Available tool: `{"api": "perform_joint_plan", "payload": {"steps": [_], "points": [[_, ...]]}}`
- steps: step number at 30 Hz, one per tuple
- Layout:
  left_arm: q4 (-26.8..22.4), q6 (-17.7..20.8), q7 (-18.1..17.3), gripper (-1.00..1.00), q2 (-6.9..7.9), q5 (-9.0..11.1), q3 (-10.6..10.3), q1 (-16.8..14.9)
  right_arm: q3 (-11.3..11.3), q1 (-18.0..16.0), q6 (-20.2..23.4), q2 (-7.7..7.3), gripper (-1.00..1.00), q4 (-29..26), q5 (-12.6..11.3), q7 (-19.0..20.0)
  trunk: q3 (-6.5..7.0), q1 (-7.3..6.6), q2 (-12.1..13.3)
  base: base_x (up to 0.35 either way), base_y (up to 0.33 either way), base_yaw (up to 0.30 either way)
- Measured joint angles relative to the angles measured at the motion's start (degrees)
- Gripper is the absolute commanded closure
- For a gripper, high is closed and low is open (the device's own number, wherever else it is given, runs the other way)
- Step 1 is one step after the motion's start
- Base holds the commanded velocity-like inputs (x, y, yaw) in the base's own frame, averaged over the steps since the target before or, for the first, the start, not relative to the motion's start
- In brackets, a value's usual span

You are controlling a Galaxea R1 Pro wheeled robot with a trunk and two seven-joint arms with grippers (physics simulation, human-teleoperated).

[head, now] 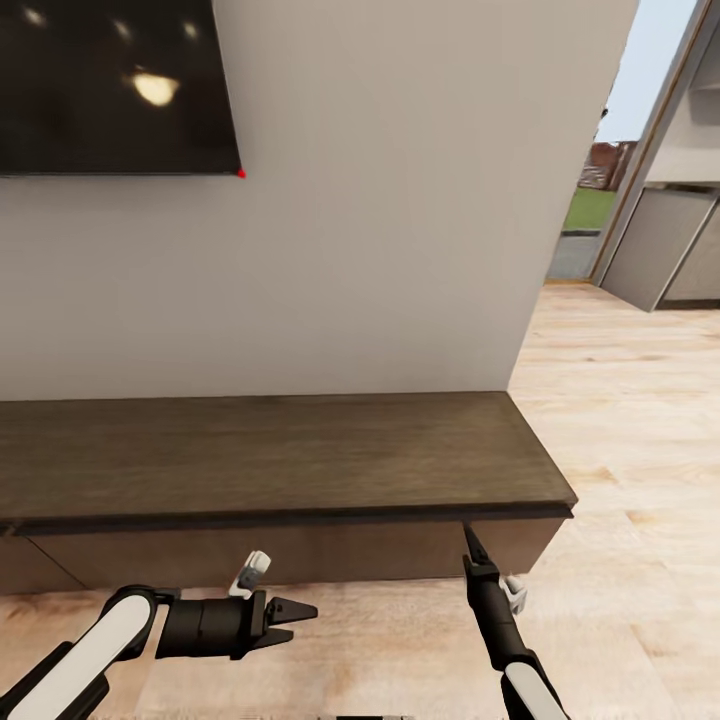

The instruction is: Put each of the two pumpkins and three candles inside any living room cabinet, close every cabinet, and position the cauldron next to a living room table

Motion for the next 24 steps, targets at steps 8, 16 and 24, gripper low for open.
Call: {"api": "perform_joint_plan", "payload": {"steps": [8,16,24], "points": [[0.0,0.0,0.0,-1.0,-0.02,0.0,-0.1,0.0,0.0,0.0,0.0,0.0,-1.0,0.2,0.0,0.1,-1.77,0.21,-0.1,0.0,0.0,0.0],[0.0,0.0,0.0,-1.0,-0.04,0.0,-0.1,0.0,0.0,0.0,0.1,-0.06,-1.0,0.2,0.4,2.4,-1.78,0.2,-0.1,0.0,0.0,0.0],[0.0,0.0,0.0,-1.0,-0.02,0.0,-0.1,0.0,0.1,0.0,0.1,-0.08,-1.0,0.2,0.7,4.6,-2.44,0.28,-0.1,0.0,0.0,0.0]]}}
